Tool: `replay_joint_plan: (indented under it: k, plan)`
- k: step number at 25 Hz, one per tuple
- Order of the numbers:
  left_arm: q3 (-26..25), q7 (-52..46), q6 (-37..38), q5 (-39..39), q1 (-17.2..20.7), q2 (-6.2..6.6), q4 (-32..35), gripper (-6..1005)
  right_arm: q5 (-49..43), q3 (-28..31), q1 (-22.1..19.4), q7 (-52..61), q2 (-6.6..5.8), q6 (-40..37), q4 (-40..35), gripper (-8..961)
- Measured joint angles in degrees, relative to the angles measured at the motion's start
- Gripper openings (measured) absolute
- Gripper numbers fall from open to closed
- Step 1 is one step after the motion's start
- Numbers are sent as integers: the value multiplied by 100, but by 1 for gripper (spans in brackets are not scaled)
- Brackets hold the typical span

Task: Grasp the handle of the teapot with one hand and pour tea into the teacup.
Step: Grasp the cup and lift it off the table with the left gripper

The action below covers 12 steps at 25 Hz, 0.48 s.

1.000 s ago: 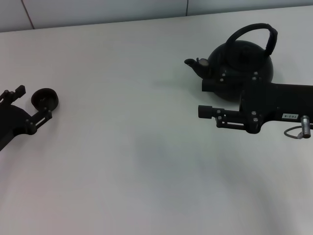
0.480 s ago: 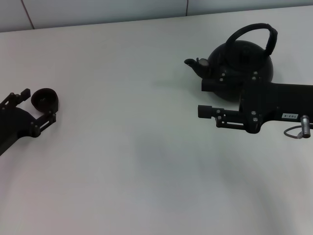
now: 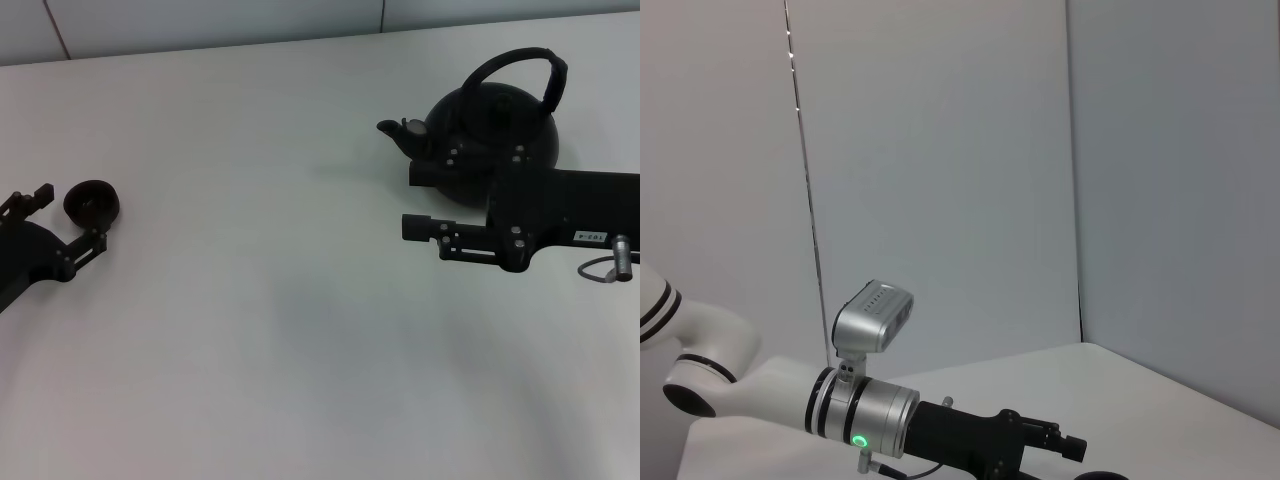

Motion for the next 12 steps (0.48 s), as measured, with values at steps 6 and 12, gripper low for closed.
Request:
replay_joint_plan:
  k: [6, 12]
  plan:
    - [127, 25, -157, -1, -37, -8, 1, 728, 5, -10, 105, 0, 0, 0, 116, 573]
    - [131, 58, -216, 0, -76, -12, 0, 725, 5, -9, 130, 0, -2, 0, 140, 573]
